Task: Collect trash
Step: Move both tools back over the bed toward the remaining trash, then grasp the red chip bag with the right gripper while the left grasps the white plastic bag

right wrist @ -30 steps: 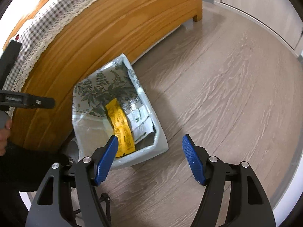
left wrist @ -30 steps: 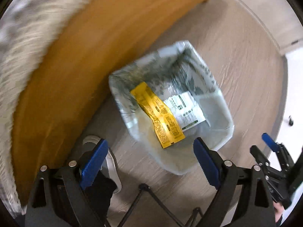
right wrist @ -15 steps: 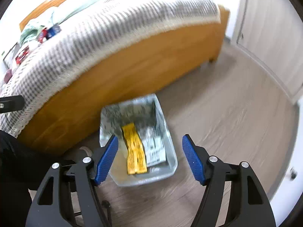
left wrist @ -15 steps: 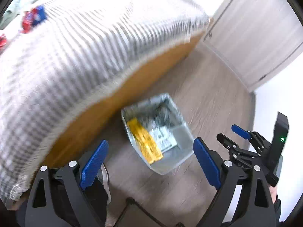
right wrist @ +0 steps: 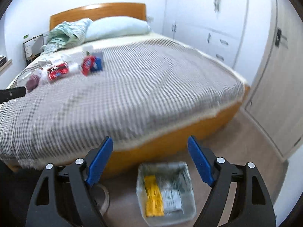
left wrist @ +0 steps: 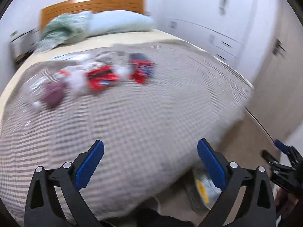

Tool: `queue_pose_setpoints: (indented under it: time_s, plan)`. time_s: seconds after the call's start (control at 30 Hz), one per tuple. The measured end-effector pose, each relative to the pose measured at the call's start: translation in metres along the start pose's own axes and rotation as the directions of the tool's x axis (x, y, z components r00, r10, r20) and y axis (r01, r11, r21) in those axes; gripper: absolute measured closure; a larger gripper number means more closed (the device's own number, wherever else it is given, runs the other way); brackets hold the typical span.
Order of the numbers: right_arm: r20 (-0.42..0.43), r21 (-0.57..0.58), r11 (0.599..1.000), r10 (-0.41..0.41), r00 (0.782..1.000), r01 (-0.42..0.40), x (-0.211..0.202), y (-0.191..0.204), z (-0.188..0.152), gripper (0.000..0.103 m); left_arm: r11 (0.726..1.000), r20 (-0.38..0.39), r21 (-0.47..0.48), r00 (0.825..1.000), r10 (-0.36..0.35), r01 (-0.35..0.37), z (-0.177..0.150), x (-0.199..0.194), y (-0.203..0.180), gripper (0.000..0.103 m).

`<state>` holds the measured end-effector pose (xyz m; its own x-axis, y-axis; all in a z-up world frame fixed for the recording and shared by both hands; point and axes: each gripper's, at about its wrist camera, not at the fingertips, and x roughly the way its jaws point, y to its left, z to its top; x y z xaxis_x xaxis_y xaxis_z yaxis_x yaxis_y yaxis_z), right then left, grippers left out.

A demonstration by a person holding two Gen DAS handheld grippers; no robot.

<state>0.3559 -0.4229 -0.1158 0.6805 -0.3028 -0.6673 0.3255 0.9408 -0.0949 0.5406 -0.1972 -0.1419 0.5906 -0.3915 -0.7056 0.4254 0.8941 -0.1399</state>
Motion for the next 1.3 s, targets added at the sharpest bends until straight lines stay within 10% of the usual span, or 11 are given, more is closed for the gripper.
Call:
queue_pose_setpoints:
  time_s: [0.27, 0.4, 0.9, 1.03, 1.3]
  plan:
    - [0.025, -0.137, 0.986, 0.102, 0.994, -0.098, 0.037, 0.115, 0.048, 0.025, 0.979, 0.124, -0.198, 0.99, 0.067, -0.042, -0.005, 0.014, 0.135, 0.007]
    - [0.029, -0.155, 0.971, 0.191, 0.981, -0.185, 0.056, 0.168, 0.071, 0.025, 0.95, 0.069, -0.312, 0.997, 0.044, -0.02, 0.001, 0.037, 0.183, 0.007]
    - [0.018, -0.476, 0.877, 0.09, 0.996, -0.07, 0.21, 0.358, 0.15, 0.027, 0.941, 0.025, -0.338, 0.999, 0.029, -0.019, 0.031, 0.084, 0.239, 0.007]
    - [-0.013, -0.394, 0.913, 0.107, 0.994, -0.104, 0.222, 0.354, 0.155, 0.092, 0.95, 0.002, -0.311, 1.0, -0.008, 0.008, 0.034, 0.094, 0.244, 0.007]
    - [0.142, -0.064, 0.948, 0.316, 0.938, -0.31, 0.136, 0.268, 0.158, 0.097, 0.961, 0.031, -0.273, 0.999, -0.035, 0.042, 0.044, 0.114, 0.218, 0.008]
